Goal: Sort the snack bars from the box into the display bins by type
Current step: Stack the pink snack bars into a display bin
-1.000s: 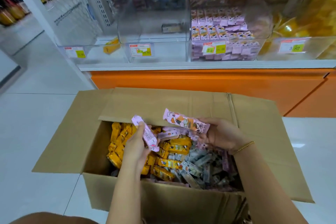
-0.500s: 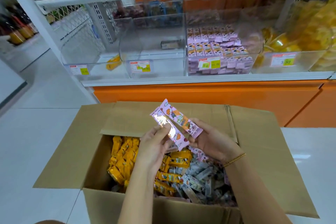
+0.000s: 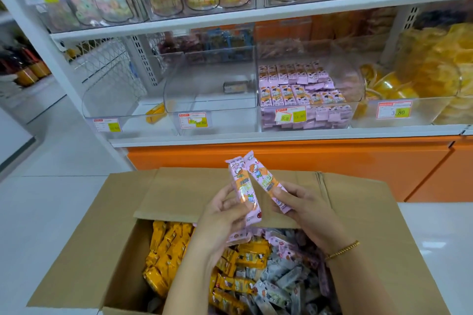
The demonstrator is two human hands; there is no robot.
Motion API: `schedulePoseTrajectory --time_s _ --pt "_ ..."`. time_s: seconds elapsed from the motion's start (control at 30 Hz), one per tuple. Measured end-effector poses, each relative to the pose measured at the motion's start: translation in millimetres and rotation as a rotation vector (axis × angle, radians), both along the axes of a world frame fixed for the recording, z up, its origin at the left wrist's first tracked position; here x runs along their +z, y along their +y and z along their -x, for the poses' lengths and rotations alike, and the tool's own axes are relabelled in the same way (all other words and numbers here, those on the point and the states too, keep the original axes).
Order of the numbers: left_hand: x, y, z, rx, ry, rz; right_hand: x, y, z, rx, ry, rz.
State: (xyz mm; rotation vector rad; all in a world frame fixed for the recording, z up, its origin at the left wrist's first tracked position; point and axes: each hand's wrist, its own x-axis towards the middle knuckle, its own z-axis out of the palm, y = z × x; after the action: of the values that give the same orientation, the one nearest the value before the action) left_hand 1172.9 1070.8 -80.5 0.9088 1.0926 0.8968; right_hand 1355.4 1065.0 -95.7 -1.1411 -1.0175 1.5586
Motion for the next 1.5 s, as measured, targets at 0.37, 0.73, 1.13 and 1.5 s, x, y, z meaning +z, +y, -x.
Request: schedulePoseTrajectory --time_s 0.37,0.73,1.13,1.5 --pt "25 43 13 -0.166 0.497 -0.149 9 23 -24 -0.317 0.053 -0.164" --pt "45 84 -32 -0.011 0.148 -0.108 14 34 -20 -0.202 -0.189 -0.354" --pt "92 148 -103 -0.047 0.141 -0.369 69 104 -66 -0.643 -1.078 -0.630" --pt "35 177 -111 -0.210 1.037 -0.983 74 217 -119 -0.565 -1.495 0.021"
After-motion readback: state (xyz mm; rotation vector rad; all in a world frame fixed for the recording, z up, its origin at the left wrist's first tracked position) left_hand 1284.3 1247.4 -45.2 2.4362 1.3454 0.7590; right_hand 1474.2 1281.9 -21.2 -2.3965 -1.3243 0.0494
